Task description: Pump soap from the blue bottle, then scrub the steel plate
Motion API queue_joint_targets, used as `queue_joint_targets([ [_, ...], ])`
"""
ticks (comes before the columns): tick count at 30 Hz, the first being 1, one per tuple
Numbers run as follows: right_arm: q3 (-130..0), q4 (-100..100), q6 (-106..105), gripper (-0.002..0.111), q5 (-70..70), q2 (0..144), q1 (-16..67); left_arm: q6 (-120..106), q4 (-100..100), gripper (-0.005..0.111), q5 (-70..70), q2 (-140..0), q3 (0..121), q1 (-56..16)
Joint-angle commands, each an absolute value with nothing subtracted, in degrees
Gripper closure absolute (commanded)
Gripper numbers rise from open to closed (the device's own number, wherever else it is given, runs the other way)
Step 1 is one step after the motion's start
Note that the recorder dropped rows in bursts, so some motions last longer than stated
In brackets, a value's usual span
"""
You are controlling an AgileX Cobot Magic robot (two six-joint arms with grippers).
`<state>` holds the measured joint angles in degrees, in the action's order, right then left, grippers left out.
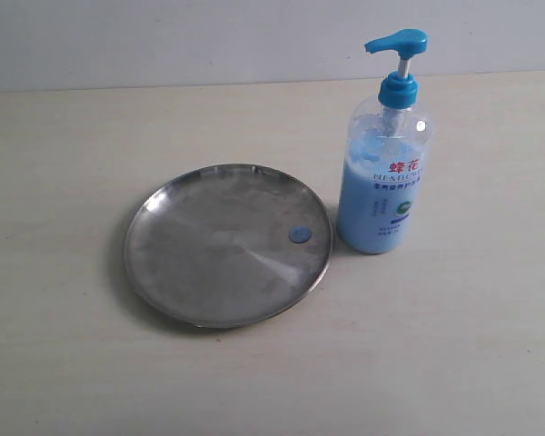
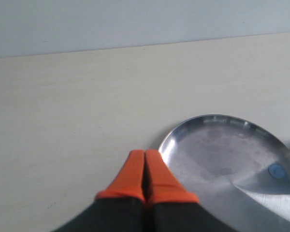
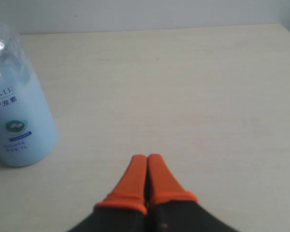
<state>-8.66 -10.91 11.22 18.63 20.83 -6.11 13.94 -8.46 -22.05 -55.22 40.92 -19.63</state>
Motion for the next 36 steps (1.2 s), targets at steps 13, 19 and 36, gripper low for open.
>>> queue_joint_targets([
  [13, -9.00, -10.87, 11.10, 0.108, 17.90, 20.83, -6.40, 12.38, -7.69, 0.107, -21.09, -55.37, 41.44, -20.05],
  [19, -9.00, -10.87, 11.10, 0.108, 17.90, 20.83, -6.40, 11.51, -7.69, 0.107, -21.09, -55.37, 41.44, -20.05],
  [36, -9.00, -10.87, 11.10, 0.108, 17.90, 20.83, -6.40, 8.98, -6.02, 0.107, -20.59, -56.18, 41.44, -20.05],
])
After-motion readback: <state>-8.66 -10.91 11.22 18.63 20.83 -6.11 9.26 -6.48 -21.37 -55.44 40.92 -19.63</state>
